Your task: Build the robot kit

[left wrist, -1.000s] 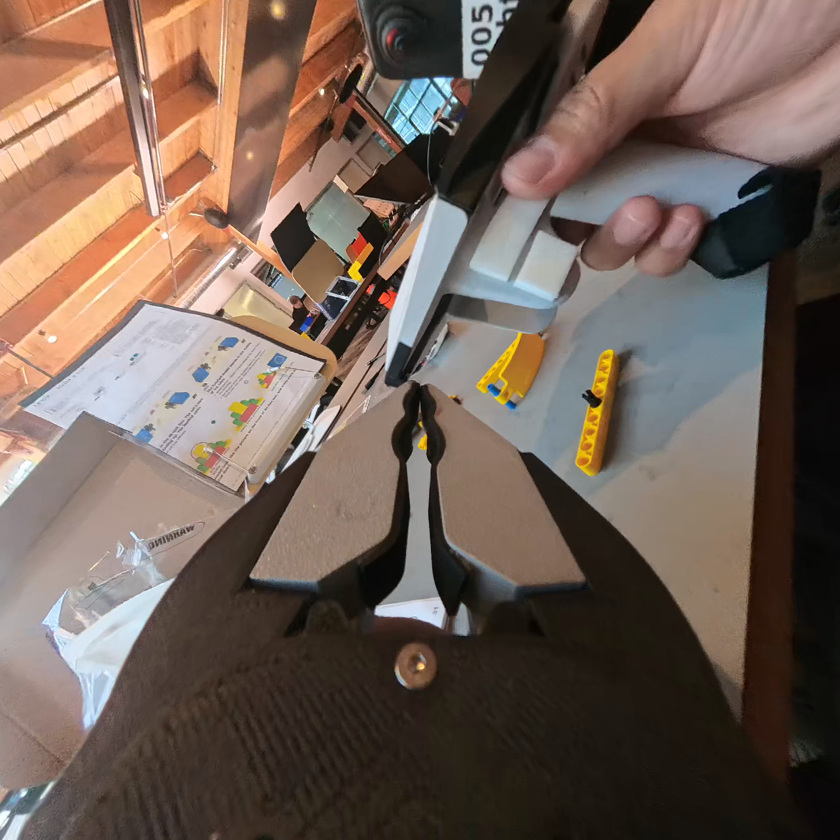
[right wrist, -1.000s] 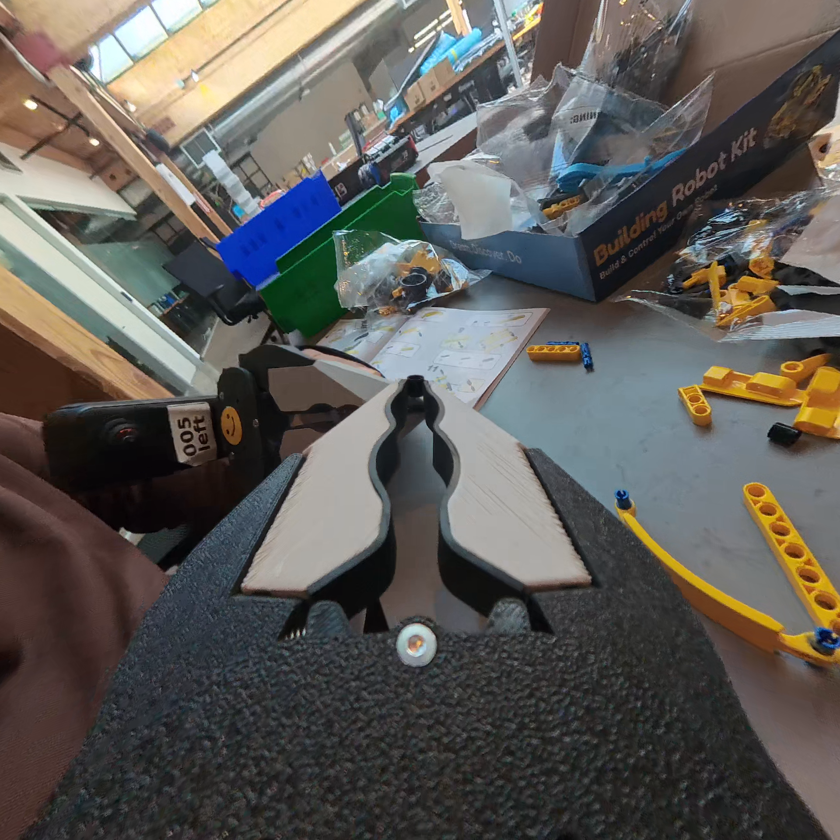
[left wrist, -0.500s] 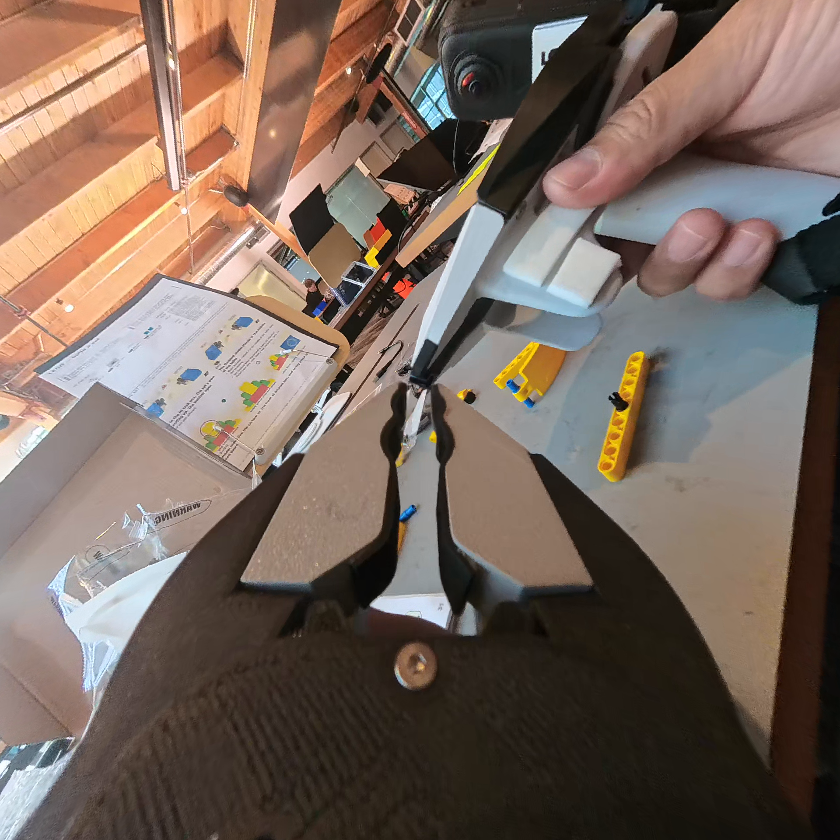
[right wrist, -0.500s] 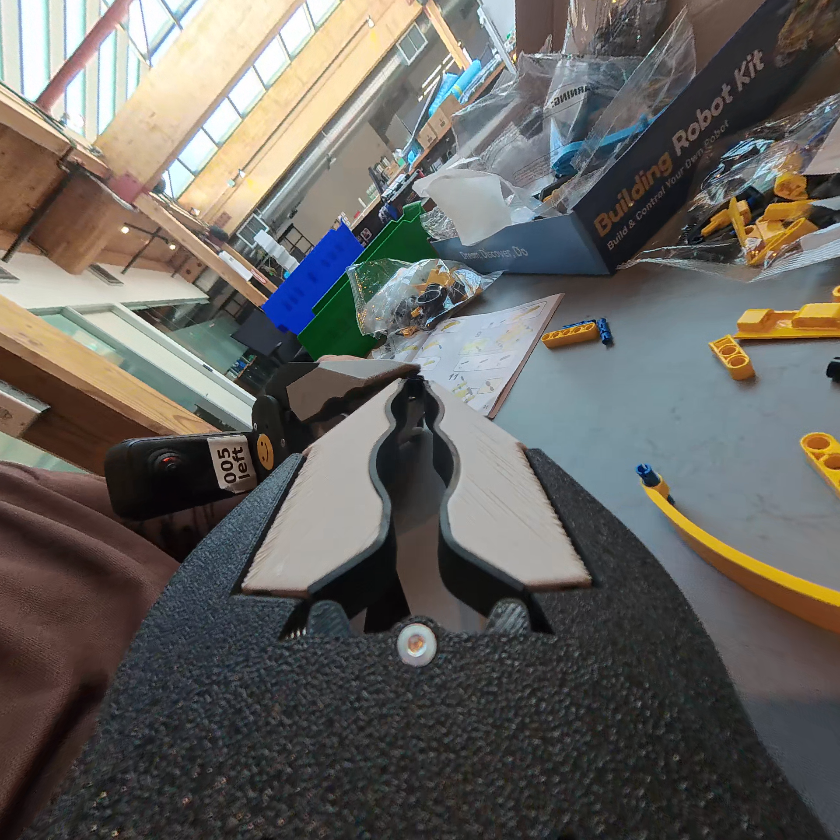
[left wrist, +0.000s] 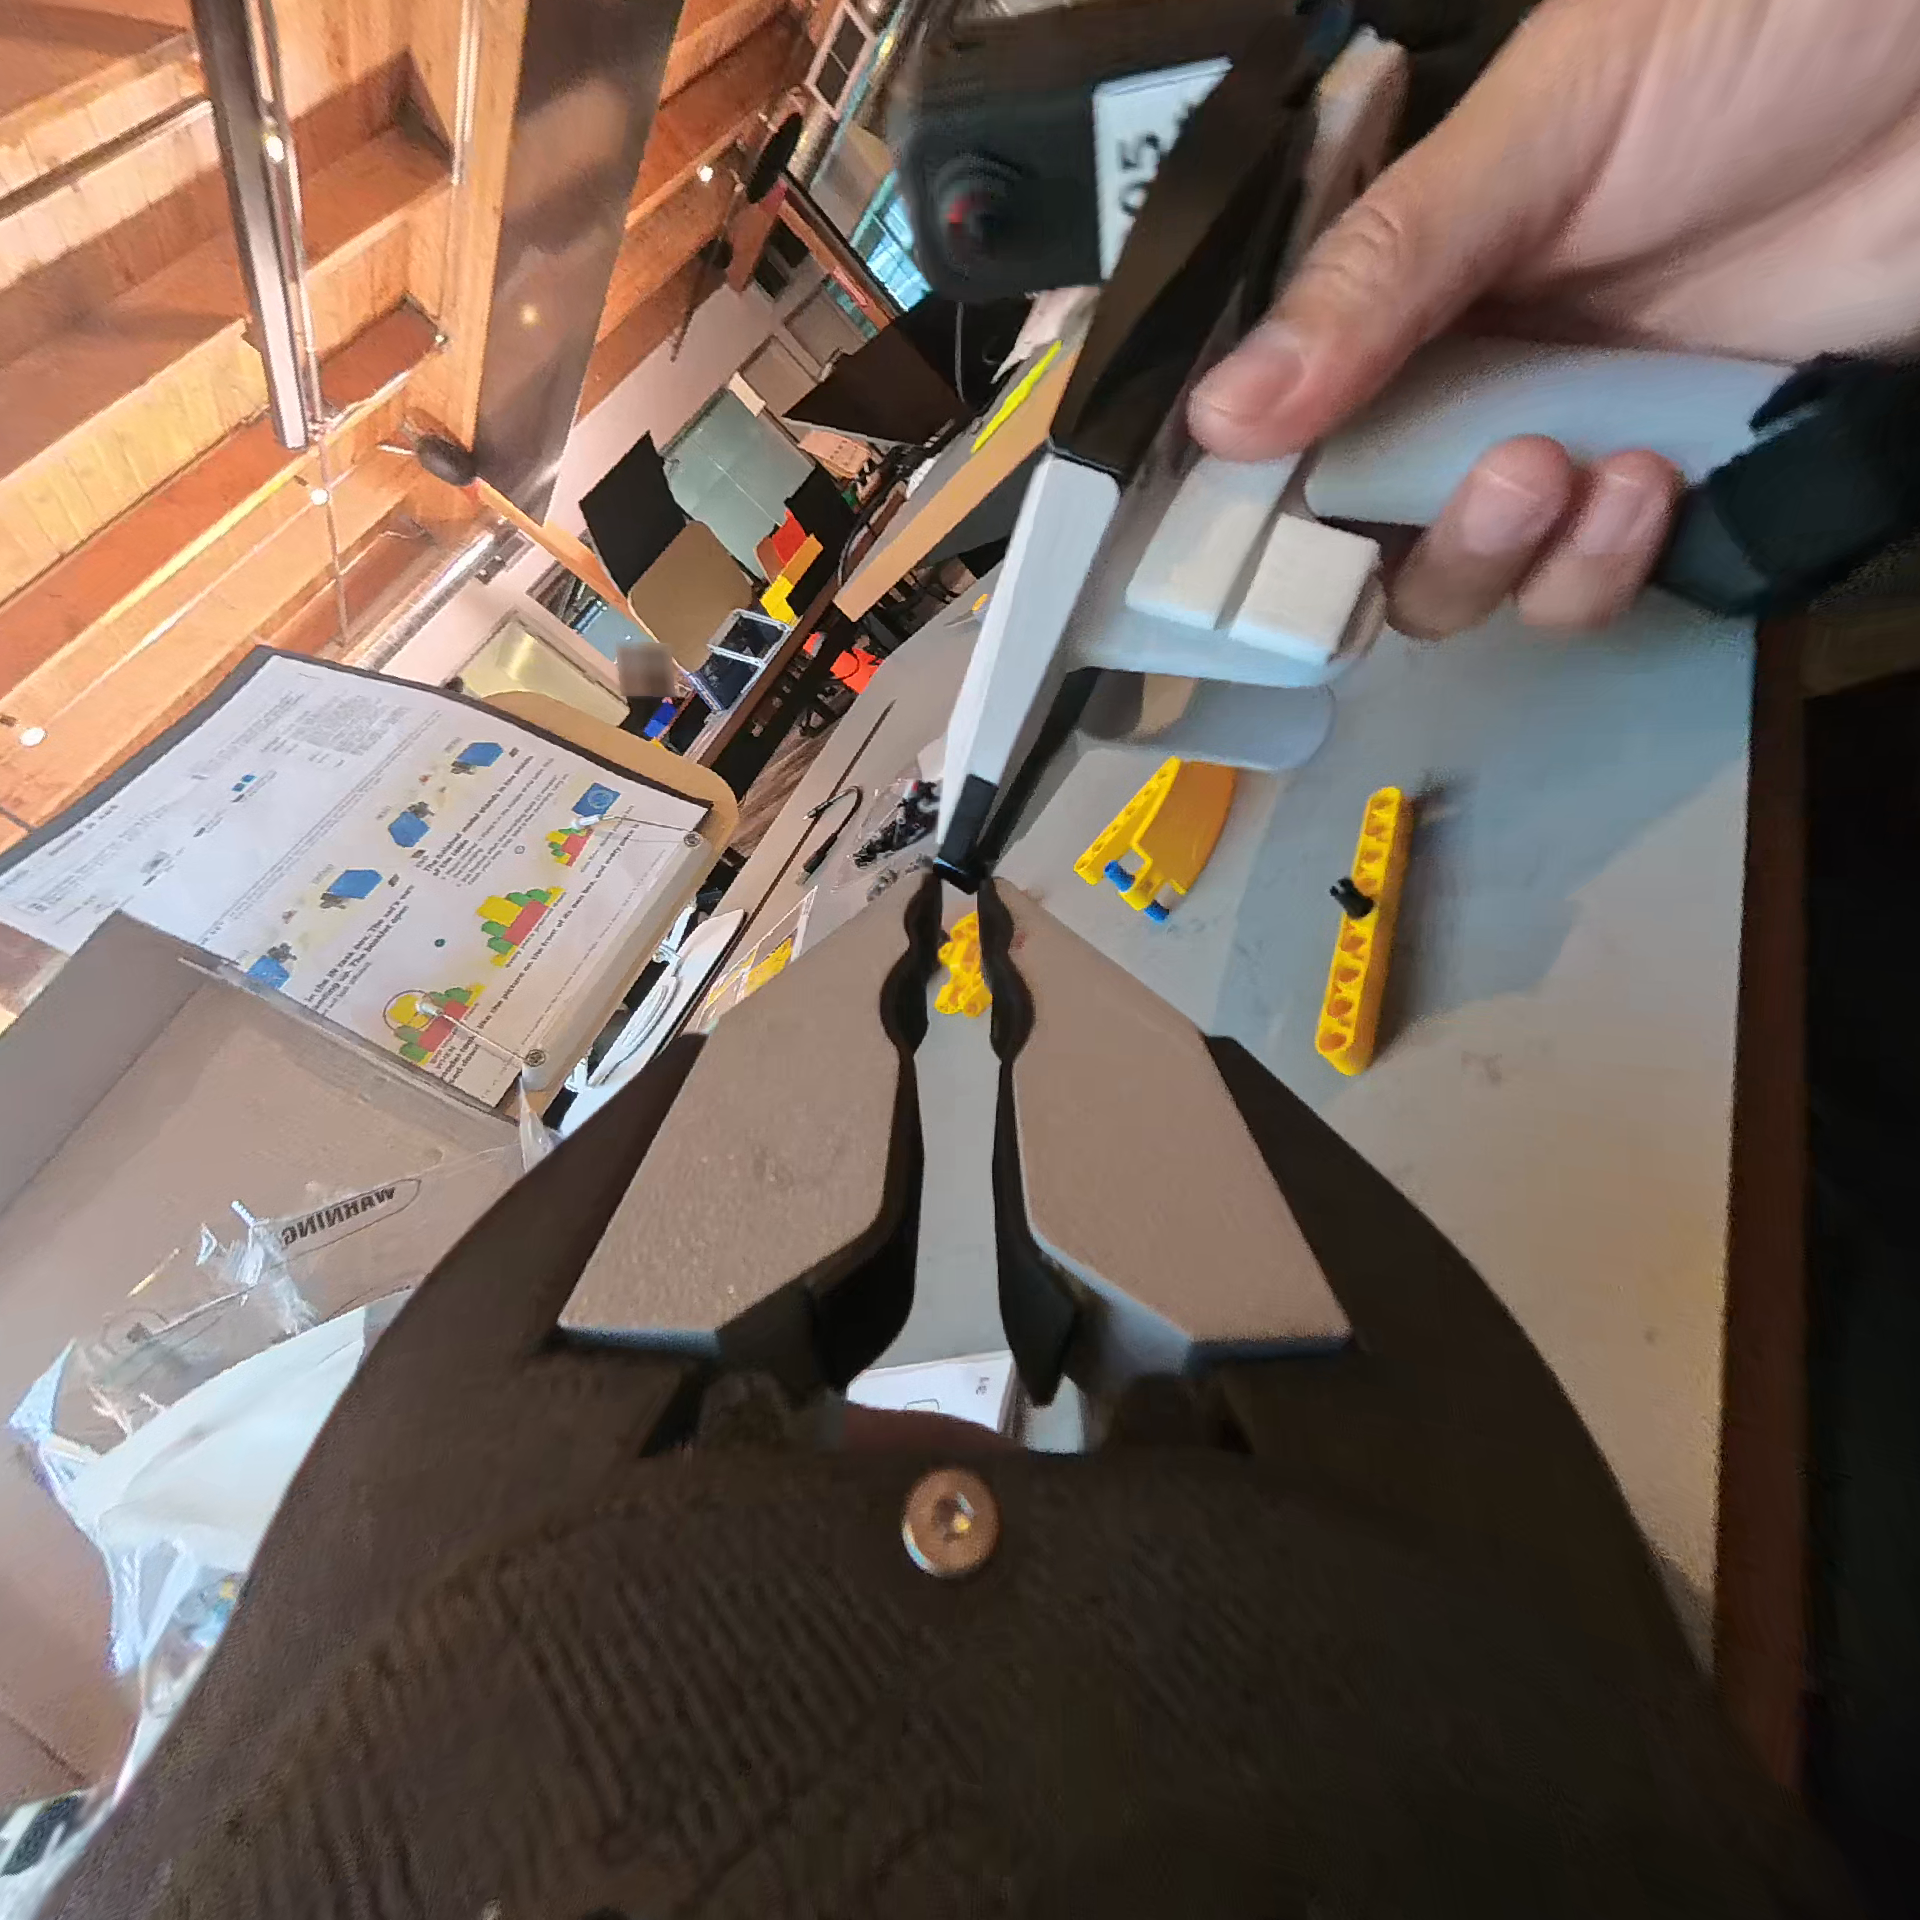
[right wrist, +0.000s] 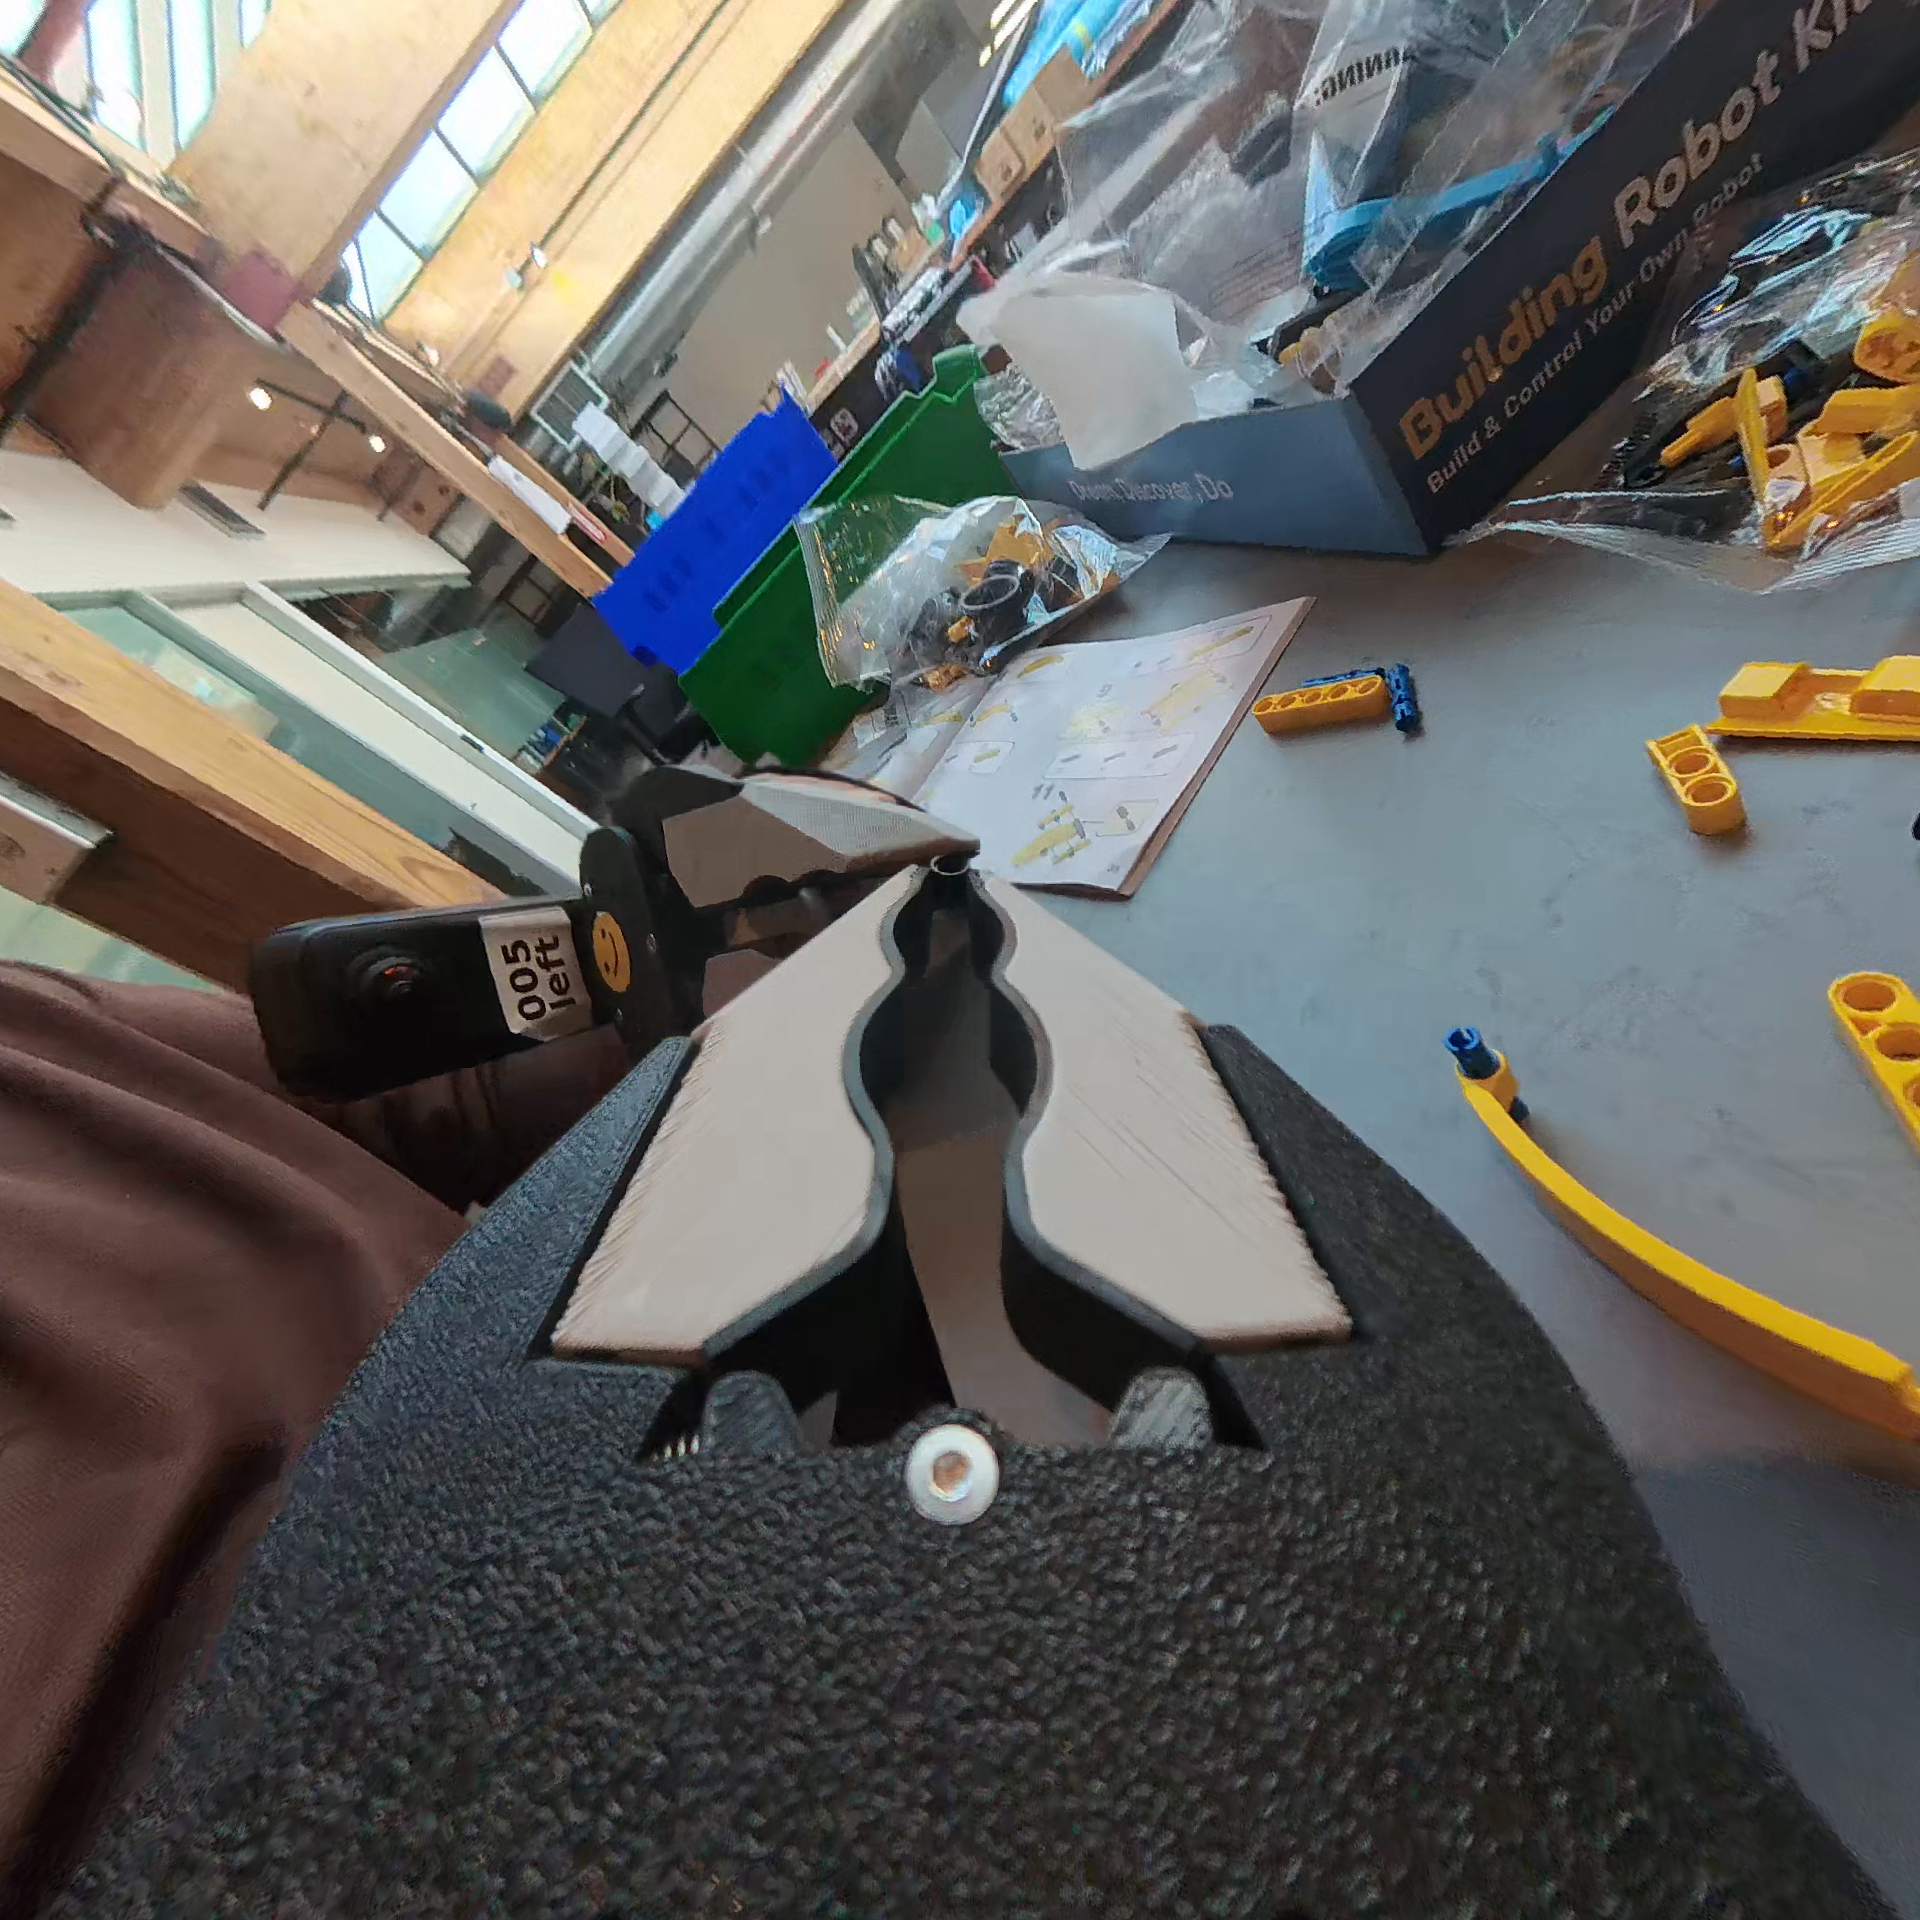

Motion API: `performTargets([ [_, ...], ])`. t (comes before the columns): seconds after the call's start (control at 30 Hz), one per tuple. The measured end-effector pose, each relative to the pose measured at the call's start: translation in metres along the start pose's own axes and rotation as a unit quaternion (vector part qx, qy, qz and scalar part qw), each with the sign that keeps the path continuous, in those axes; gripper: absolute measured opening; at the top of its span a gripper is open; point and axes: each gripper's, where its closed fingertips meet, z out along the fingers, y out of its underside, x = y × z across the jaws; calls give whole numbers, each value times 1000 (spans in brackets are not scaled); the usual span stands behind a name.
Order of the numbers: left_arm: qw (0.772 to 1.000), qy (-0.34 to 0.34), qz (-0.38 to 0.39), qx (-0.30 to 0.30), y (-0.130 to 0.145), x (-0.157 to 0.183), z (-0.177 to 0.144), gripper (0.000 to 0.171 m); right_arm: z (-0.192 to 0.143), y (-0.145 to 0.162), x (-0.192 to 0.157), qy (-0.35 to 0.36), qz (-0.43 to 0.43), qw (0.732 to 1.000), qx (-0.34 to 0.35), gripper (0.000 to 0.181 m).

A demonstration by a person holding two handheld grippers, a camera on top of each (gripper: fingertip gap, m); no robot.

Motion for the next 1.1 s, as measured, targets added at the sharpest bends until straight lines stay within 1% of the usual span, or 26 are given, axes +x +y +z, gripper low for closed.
performTargets([
  [0.07,1000,2,19,-6,2,4,1,2,-2,4,3,17,-24,999,-26,5],
  [0.13,999,-10,31,-7,2,4,1,0,-3,1,2,20,-31,999,-25,5],
  [0.17,999,-17,34,-2,0,3,0,0,-3,0,1,13,-20,1000,-19,5],
  [0.3,999,-29,18,1,-2,-2,0,15,-2,-3,-1,-33,67,997,16,5],
  [0.37,999,-29,16,4,-3,-2,-1,13,0,-2,-1,-45,91,994,26,5],
  [0.4,999,-27,19,6,-3,0,-1,10,2,0,-1,-44,91,995,23,5],
  [0.47,999,-23,21,6,-3,1,-1,10,5,3,-1,-37,81,996,15,5],
  [0.63,1000,-10,-5,13,-4,-1,-2,6,3,1,-2,-38,71,997,17,4],
  [0.83,999,-27,-24,14,-4,-9,-3,12,2,-4,-6,-45,61,997,30,4],
  [0.9,999,-28,-26,14,-4,-9,-3,11,3,-5,-7,-45,56,997,35,4],
  [0.97,999,-29,-25,13,-3,-9,-3,7,3,-7,-10,-50,49,997,42,4],
  [1.1,999,-28,-26,12,-3,-9,-3,6,3,-7,-9,-35,24,998,42,4],
])
